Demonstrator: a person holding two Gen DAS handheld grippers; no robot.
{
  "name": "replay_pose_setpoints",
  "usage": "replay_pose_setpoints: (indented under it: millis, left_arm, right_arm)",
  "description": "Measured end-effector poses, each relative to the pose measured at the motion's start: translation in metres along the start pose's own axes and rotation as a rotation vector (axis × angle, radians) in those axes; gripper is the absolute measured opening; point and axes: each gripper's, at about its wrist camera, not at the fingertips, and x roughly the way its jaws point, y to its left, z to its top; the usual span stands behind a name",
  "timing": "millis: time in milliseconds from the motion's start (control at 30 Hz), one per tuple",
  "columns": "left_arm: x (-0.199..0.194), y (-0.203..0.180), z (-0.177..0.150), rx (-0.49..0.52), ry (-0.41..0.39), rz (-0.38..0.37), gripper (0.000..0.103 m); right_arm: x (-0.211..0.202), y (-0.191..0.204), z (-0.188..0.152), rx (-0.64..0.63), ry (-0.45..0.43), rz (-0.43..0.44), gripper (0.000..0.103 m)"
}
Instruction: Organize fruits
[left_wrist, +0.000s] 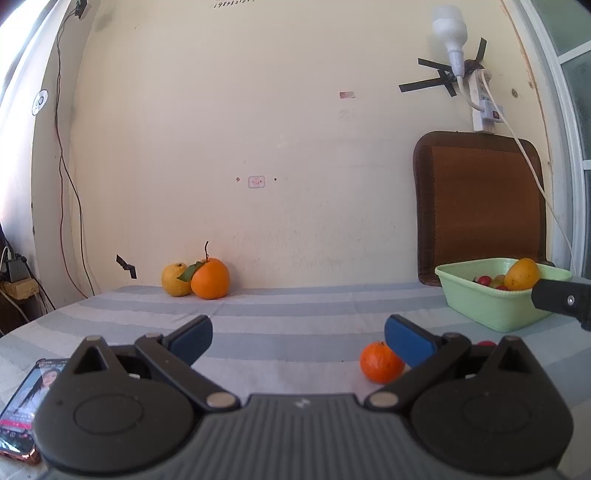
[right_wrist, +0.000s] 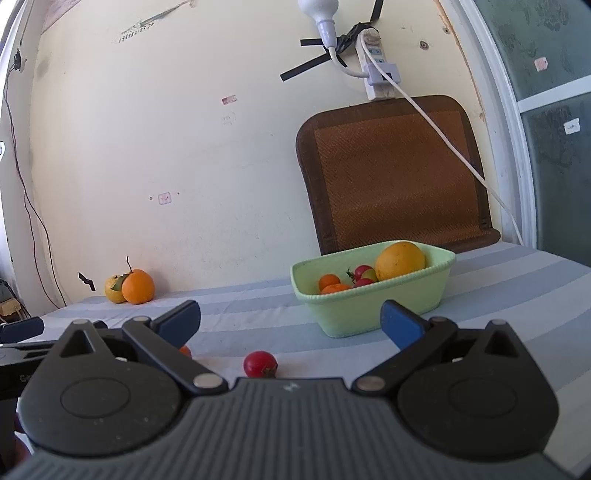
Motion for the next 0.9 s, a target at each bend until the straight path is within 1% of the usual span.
replay_pose_setpoints:
  millis: [100,167,300,400,567,900]
  left_arm:
    - [0.0005,-0.0018,0.0001,0.011,0.005,0.009,0.103]
    - [0.0010,-0.0030,0.0001,0.021,0.007,0.015,0.103]
    - [0.0004,-0.0055,0.0000,0.035,0.005,0.021,0.103]
    - [0.0006,-0.0038,0.0001,0.026,0.006,0.016,0.103]
    - [0.0002,0.0015,-0.0002,-0.001,0.006,-0.014,0.103]
    - [-0.0001,0.0013,-0.0006,-0.008,0.008,-0.019,0.103]
  right_arm:
    - [-0.0020,0.0006,-0.0003,-0.008,-0.012,0.001,0.103]
    - [-0.0029,0.0013,-0.0003,-0.013,-0.019,0.001,0.100]
    - [-0.0039,0.0033,-0.0004,-0.027,-0.025,0.004,0.099]
    - [-0.0047,0.0037,-0.0003,-0.032,-0.030,0.004,0.099]
    - [-0.0050,0.0031,-0.0002,-0.030,-0.031,0.004,0.099]
    - [-0.0050,0.0031,-0.0002,-0.030,-0.031,0.004,0.099]
